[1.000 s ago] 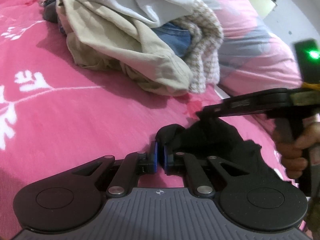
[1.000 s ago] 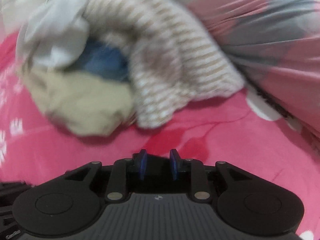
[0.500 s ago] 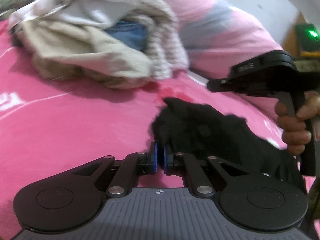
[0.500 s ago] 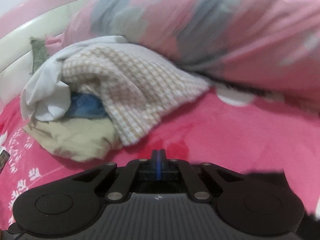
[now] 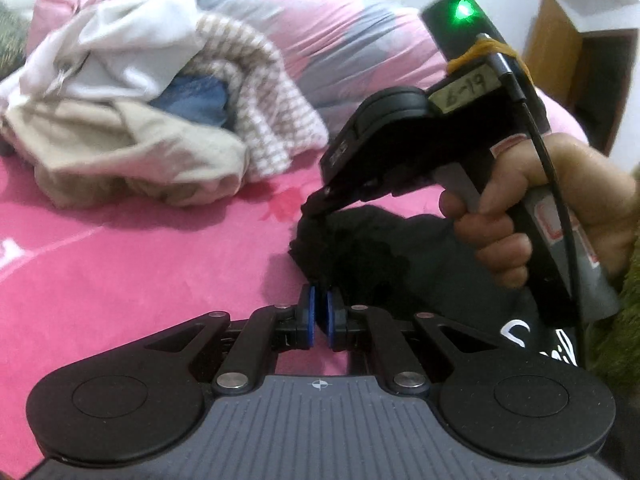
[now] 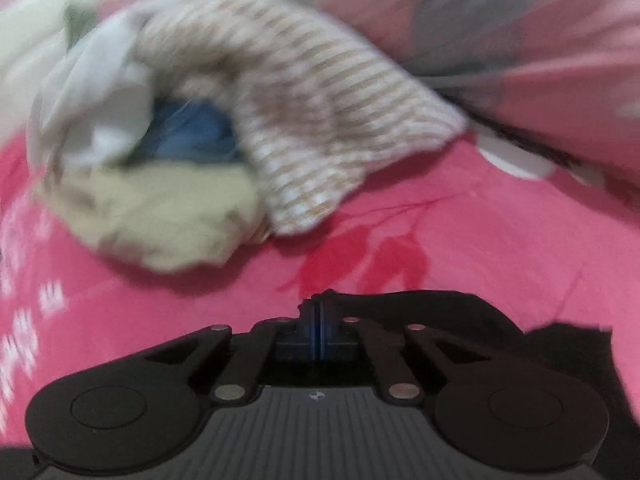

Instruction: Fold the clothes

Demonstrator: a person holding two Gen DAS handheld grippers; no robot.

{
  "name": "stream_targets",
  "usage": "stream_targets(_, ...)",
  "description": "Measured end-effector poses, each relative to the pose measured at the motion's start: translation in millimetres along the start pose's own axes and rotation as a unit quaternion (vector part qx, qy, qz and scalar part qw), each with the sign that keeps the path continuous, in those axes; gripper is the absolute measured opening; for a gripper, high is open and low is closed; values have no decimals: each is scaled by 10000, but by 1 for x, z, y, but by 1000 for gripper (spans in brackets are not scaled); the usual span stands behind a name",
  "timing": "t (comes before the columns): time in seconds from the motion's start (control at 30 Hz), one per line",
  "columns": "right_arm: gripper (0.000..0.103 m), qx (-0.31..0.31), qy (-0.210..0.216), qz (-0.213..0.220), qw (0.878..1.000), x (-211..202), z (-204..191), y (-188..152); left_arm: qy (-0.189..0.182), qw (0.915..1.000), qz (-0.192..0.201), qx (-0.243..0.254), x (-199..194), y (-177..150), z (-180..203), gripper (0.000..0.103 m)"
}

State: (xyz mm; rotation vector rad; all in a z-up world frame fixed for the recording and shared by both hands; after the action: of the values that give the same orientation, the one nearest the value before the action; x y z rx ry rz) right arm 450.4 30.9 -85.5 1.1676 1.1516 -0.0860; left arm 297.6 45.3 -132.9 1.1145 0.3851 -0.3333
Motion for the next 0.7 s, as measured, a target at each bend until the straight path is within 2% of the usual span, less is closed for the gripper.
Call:
stream_targets(0.1, 1, 955, 458, 798, 9912, -35, 30, -7, -142, 9992, 127, 357, -4, -1, 12, 4)
stream_targets(0.17, 1, 1676, 626, 1198, 9765, -55, 56, -23, -278, 9970, 211, 696, -8, -5, 24, 4)
stream_targets(0.23, 1, 2420, 698, 1470, 9565, -69, 86, -46, -406, 9939, 235, 1000, -12, -9, 35, 4)
stream_targets(0.3, 1, 3098, 658, 1419, 9379, -68, 113, -75, -523, 9904, 195, 1266, -14, -13, 43, 5)
stream_targets(0.4, 3, 4147, 649, 1143, 9004, -59, 148, -119, -581, 9871, 56, 1492, -12, -21, 49, 6)
stream_targets(0.47, 4, 4627, 530, 1059, 8785, -59, 162, -138, -595, 9864, -59, 1528, -8, -23, 50, 6)
stream_targets(0.57, 5, 4705, 362, 1220, 8732, -72, 165, -143, -604, 9866, -168, 1505, -4, -24, 48, 6)
stream_targets(0.63, 5, 4300, 241, 1243, 8939, -82, 155, -129, -606, 9868, -209, 1487, -3, -24, 47, 6)
stream_targets(0.7, 11, 3679, 121, 1106, 9232, -86, 137, -110, -610, 9867, -237, 1488, -3, -25, 46, 6)
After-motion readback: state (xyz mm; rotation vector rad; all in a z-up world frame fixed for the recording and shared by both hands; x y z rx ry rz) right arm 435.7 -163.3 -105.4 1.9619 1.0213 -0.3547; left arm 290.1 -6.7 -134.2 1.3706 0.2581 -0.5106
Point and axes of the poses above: each gripper's, at about its wrist camera, not at the fingertips, and x roughly the way its jaws point, z to its right, y to its top, the point moved 6 cm from there along x, roughly the way its jaws point, and after that the axes turned 9 degrees about -x, right-handed, at the moved point
